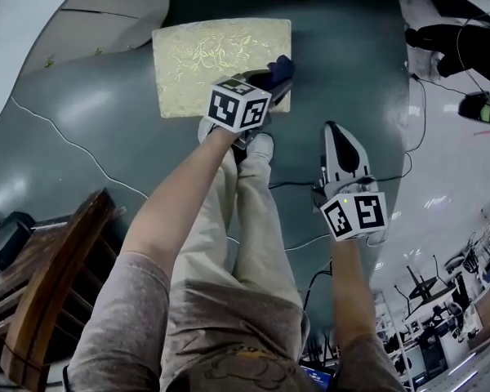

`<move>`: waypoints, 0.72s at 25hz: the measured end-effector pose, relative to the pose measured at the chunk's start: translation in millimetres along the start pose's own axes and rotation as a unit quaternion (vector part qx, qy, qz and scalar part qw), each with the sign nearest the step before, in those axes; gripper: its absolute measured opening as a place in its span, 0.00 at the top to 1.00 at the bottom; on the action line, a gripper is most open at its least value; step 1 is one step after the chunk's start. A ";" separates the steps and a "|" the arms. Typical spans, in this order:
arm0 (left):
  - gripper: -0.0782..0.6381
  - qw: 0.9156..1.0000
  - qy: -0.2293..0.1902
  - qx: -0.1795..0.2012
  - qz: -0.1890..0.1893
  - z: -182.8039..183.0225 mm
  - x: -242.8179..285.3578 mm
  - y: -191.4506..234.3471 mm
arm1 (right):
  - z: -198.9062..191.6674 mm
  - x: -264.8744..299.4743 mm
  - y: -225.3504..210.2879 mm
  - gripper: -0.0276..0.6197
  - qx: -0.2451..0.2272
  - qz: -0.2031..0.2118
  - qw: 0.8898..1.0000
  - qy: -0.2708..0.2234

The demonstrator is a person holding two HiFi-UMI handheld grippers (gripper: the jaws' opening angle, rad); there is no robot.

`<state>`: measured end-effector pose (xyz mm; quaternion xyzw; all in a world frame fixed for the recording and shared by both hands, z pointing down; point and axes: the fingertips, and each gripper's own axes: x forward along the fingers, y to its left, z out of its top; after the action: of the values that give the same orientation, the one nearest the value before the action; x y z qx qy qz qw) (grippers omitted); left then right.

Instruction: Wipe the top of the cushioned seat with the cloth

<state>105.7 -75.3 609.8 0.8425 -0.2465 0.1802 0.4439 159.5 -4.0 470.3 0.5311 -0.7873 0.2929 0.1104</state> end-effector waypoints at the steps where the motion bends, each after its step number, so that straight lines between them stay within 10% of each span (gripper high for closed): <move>1: 0.75 1.000 -0.007 -0.004 0.004 1.4 -7.4 2.8 | 1.7 -0.4 2.5 0.95 -0.001 0.002 1.000 -0.001; 18: 0.75 0.980 -0.080 -0.074 0.167 -43.3 -204.0 122.8 | -3.7 38.5 63.9 0.95 -0.042 0.076 0.996 0.023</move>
<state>-134.5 -46.5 607.5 0.7658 -0.4315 0.1652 0.4473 85.6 -14.6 470.0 0.4573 -0.8346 0.2791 0.1283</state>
